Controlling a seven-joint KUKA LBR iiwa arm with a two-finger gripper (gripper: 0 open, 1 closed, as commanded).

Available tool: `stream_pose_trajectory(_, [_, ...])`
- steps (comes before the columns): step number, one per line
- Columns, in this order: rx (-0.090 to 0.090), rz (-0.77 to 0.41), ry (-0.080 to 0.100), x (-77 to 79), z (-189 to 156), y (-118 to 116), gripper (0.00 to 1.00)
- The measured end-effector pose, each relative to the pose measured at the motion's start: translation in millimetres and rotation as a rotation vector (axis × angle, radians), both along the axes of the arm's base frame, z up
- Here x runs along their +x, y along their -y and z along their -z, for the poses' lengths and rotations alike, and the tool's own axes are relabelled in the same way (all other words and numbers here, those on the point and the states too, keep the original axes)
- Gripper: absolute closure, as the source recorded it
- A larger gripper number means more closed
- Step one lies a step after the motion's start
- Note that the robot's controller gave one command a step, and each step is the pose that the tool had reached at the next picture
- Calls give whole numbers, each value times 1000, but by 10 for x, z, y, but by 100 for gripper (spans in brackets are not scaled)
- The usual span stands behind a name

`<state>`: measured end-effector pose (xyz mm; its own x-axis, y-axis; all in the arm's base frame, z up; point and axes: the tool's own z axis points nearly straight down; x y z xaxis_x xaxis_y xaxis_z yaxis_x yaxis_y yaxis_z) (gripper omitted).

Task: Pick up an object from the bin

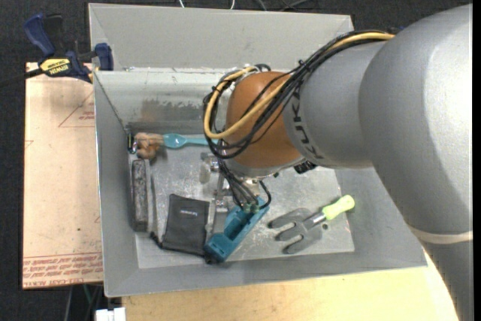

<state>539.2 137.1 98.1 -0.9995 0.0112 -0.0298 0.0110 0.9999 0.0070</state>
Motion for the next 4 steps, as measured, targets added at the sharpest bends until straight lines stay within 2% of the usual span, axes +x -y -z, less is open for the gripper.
stream_pose_trajectory(1, [6, 58, -4, 12, 145, 15, 0])
stream_pose_trajectory(2, [7, 102, 6, -74, 261, 42, 100])
stream_pose_trajectory(3, [7, 102, 6, -74, 261, 42, 100])
stream_pose_trajectory(4, [4, 125, -5, -186, -220, 107, 100])
